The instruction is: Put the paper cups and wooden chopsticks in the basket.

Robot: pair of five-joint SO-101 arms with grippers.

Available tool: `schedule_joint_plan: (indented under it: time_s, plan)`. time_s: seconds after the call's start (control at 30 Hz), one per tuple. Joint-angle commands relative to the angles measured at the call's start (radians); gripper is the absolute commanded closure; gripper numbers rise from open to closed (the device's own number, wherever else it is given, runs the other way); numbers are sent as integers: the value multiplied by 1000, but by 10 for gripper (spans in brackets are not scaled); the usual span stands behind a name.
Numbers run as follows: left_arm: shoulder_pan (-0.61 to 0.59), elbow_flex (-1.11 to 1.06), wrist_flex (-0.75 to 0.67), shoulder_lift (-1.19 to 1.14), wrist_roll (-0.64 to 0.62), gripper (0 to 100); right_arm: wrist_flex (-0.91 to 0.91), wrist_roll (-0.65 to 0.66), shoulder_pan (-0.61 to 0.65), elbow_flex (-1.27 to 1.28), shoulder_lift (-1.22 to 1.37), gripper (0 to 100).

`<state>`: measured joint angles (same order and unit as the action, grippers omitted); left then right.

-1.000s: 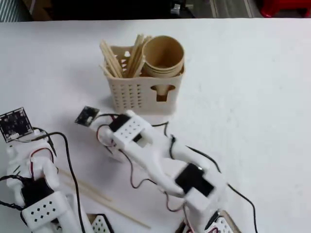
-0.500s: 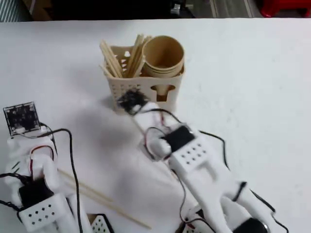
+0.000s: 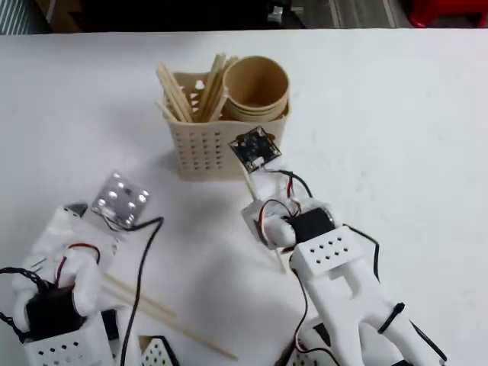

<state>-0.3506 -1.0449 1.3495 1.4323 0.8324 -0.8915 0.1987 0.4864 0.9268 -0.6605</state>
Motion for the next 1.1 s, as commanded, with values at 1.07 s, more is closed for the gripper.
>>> schedule_joint_plan:
  time_s: [1.07]
  plan:
    - [217, -17, 203, -492, 640, 787, 19, -6, -147, -6, -22, 981]
